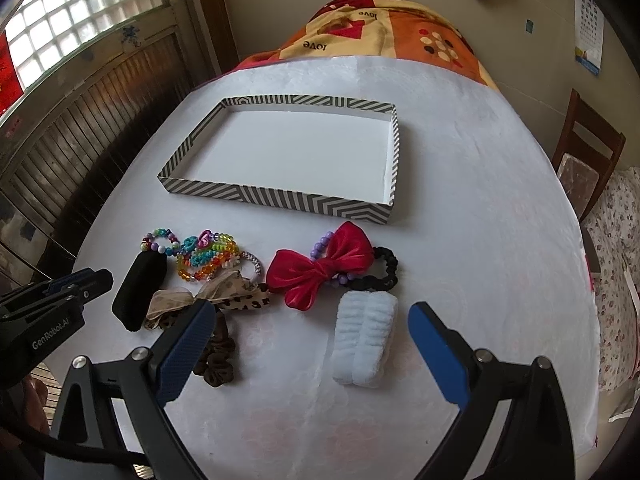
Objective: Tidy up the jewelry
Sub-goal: 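Position the open left tool fingers around the black velvet hair clip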
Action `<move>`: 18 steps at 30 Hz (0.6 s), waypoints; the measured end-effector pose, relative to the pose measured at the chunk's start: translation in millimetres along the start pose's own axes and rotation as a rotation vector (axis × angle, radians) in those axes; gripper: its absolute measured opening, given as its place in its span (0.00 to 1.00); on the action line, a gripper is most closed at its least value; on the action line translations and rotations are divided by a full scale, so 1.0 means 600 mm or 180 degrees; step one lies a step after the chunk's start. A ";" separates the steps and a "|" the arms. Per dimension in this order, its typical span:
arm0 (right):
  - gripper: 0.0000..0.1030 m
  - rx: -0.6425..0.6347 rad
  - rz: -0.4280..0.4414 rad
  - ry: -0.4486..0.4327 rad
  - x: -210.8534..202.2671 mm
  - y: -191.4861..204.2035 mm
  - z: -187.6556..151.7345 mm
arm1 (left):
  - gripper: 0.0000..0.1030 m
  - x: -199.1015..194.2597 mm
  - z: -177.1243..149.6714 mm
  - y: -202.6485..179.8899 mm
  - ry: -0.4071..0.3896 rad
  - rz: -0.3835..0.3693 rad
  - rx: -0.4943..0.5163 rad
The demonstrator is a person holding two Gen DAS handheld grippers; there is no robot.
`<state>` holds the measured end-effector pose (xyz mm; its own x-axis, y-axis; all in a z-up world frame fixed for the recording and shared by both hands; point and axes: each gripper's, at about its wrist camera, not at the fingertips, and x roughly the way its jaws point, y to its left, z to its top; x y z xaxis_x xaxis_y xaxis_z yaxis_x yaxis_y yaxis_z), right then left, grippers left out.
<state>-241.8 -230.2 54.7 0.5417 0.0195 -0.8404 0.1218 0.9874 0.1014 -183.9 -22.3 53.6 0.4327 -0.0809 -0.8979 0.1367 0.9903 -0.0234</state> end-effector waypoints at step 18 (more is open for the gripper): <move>0.97 -0.0018 0.0039 0.0060 0.012 -0.013 0.003 | 0.11 0.014 0.008 0.010 0.0114 -0.0062 -0.0021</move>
<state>-237.2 -238.0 48.8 0.5274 0.0344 -0.8489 0.1106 0.9879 0.1088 -175.0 -17.8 48.1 0.3978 -0.0961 -0.9124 0.1389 0.9893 -0.0436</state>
